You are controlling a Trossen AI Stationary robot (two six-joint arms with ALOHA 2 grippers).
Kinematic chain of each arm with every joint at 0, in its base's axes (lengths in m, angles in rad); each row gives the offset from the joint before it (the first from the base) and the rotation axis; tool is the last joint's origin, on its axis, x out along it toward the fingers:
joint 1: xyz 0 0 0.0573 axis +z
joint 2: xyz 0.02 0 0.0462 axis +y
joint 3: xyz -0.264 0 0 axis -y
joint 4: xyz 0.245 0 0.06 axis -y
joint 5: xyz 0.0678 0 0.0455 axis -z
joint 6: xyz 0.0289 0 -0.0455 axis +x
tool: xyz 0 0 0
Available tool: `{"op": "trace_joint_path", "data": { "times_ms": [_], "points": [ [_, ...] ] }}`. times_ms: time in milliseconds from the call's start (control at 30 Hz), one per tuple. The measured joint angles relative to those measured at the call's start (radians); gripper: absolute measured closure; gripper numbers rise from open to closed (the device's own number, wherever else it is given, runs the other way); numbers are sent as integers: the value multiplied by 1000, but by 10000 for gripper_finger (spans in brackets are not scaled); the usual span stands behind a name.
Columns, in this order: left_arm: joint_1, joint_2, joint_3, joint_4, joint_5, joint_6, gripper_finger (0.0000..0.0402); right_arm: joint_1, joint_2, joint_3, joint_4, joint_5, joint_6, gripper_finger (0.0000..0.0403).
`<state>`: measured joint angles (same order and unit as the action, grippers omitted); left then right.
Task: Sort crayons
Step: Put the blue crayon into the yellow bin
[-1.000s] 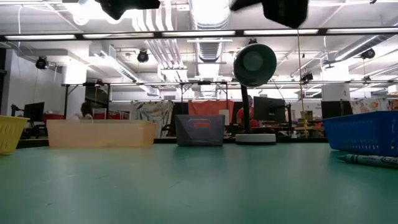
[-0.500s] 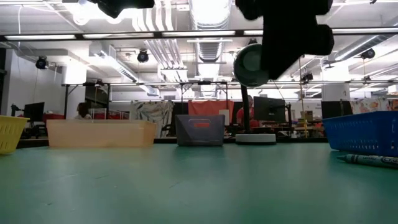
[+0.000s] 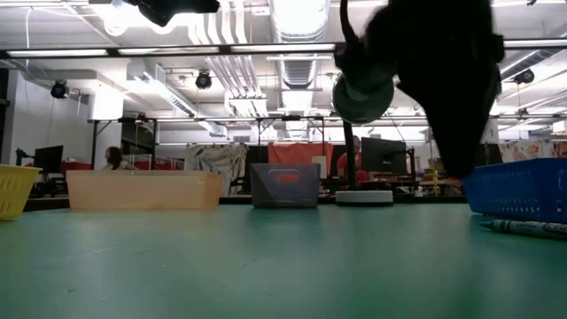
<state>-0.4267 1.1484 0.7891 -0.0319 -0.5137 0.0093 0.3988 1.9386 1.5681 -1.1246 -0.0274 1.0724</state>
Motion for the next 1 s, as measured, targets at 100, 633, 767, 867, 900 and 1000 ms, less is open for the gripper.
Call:
{"op": "trace_joint_path", "data": {
  "times_ms": [100,633,767,867,900,1000],
  "points": [
    [0,0,0,-2,0,0,333,2,36,1,-18,-50,-17,300],
    [0,0,0,-2,0,-11,333,2,79,-10,-45,-77,-56,300],
    [0,0,0,-2,0,-11,333,2,80,-31,-44,-75,-68,300],
    [0,0,0,-2,0,-11,333,2,80,-39,-43,-65,-79,300],
    [0,0,0,-2,0,-11,333,2,80,-40,-42,-57,-84,300],
    [0,0,0,-2,0,-11,333,2,80,-40,-38,-50,-105,300]
  ]
}}
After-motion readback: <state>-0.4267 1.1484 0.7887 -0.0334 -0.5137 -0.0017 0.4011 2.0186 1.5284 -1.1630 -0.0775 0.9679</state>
